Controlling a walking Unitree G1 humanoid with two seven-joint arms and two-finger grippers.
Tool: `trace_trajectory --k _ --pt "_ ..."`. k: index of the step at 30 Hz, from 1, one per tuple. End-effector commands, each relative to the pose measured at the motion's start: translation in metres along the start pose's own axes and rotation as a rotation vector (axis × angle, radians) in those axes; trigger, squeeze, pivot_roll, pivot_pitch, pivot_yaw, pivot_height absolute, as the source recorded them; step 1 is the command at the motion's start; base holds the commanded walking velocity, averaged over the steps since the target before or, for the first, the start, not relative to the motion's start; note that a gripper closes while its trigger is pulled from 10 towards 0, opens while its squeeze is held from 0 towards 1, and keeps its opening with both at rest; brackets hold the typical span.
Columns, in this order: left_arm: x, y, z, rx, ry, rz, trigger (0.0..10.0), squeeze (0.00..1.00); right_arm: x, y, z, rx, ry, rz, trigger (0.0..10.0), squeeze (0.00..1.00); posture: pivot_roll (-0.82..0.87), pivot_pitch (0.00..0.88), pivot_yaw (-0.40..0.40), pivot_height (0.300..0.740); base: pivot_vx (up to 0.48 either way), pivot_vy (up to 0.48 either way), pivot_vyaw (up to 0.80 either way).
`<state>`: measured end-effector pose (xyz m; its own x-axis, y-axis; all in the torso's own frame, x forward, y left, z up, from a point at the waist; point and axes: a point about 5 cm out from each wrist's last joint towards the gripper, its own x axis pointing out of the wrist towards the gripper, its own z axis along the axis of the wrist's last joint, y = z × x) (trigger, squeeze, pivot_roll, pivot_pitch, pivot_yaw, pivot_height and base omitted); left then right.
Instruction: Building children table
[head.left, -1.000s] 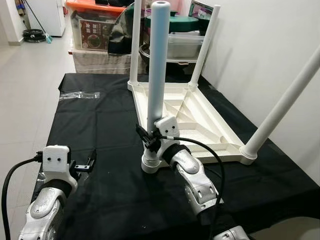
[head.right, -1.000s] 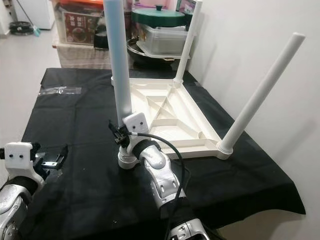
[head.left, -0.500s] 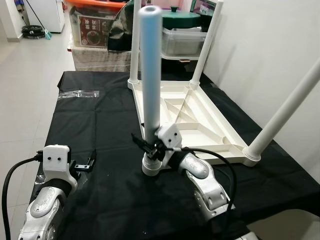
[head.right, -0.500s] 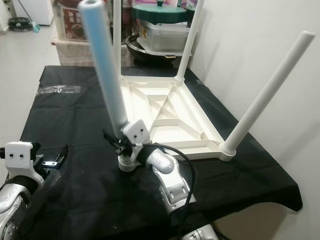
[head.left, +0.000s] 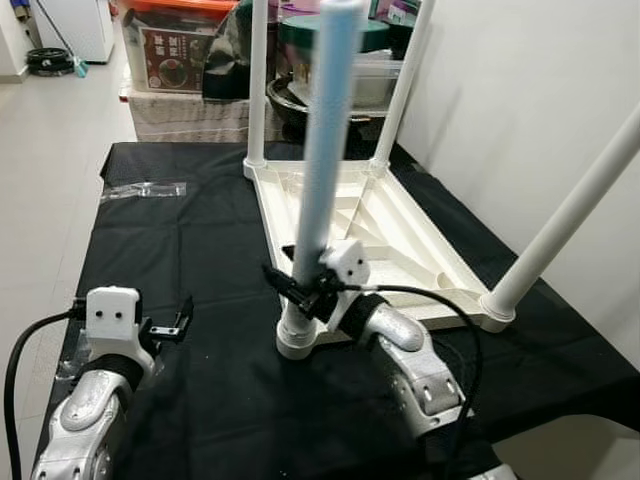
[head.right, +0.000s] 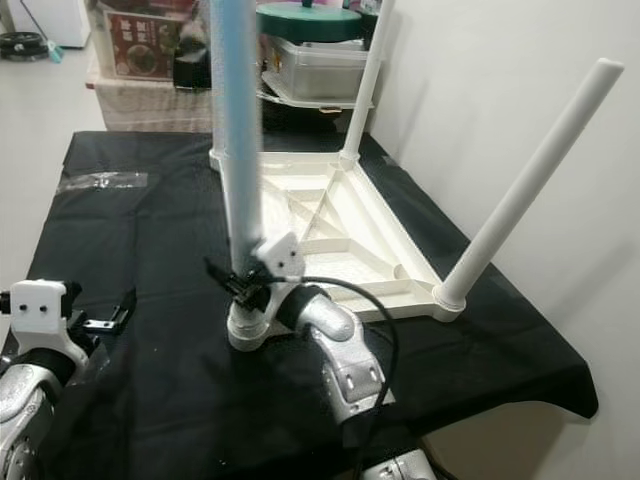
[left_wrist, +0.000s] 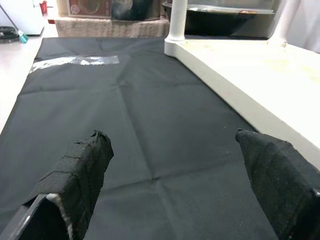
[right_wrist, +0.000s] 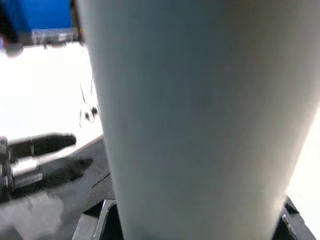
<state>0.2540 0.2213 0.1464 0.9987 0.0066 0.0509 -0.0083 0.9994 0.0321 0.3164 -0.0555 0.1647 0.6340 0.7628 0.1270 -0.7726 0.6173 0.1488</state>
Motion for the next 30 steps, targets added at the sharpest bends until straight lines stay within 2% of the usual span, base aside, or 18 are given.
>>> trace_trajectory --k 1,3,4,5,6,8,9,17,24,27,30 --pt "0.000 0.001 -0.001 -0.003 0.005 -0.007 10.0 0.00 -0.006 0.008 -0.043 0.204 0.171 0.033 10.0 0.00 0.10 0.000 -0.102 0.740 0.000 0.000 0.00" --pt "0.000 0.001 -0.001 -0.003 0.005 -0.007 10.0 0.00 -0.006 0.008 -0.043 0.204 0.171 0.033 10.0 0.00 0.10 0.000 -0.102 0.740 0.000 0.000 0.00" --pt "0.000 0.001 -0.001 -0.002 0.005 -0.005 10.0 0.00 -0.007 0.006 -0.046 0.285 0.178 0.039 10.0 0.00 0.10 0.000 -0.102 0.740 0.000 0.000 0.00" --pt "0.000 0.001 -0.001 -0.002 0.005 -0.005 10.0 0.00 -0.007 0.006 -0.046 0.285 0.178 0.039 10.0 0.00 0.10 0.000 -0.102 0.740 0.000 0.000 0.00" --pt "0.000 0.002 -0.001 -0.001 0.006 -0.004 10.0 0.00 -0.008 0.007 -0.047 0.352 0.179 0.077 10.0 0.00 0.11 0.000 -0.107 0.740 0.000 0.000 0.00" --pt "0.000 0.002 -0.001 -0.001 0.006 -0.004 10.0 0.00 -0.008 0.007 -0.047 0.352 0.179 0.077 10.0 0.00 0.11 0.000 -0.107 0.740 0.000 0.000 0.00" --pt "-0.001 0.002 -0.002 0.000 0.008 0.000 10.0 0.00 -0.014 0.010 -0.049 0.370 0.200 0.181 10.0 0.00 0.11 0.000 -0.113 0.740 0.000 0.000 0.00" --pt "-0.003 0.003 -0.002 0.003 0.011 0.004 10.0 0.00 -0.017 0.009 -0.055 0.345 0.267 0.217 10.0 0.00 0.12 0.000 -0.117 0.740 0.000 0.000 0.00" --pt "-0.003 0.002 -0.003 0.005 0.013 0.006 10.0 0.00 -0.020 0.003 -0.059 0.341 0.302 0.184 10.0 0.00 0.11 0.000 -0.119 0.740 0.000 0.000 0.00" --pt "-0.004 0.002 -0.004 0.005 0.013 0.005 10.0 0.00 -0.022 -0.005 -0.063 0.281 0.319 0.116 10.0 0.00 0.11 0.000 -0.115 0.740 0.000 0.000 0.00" --pt "-0.004 0.002 -0.004 0.005 0.014 0.004 10.0 0.00 -0.022 -0.007 -0.064 0.262 0.320 0.096 10.0 0.00 0.11 0.000 -0.115 0.740 0.000 0.000 0.00"
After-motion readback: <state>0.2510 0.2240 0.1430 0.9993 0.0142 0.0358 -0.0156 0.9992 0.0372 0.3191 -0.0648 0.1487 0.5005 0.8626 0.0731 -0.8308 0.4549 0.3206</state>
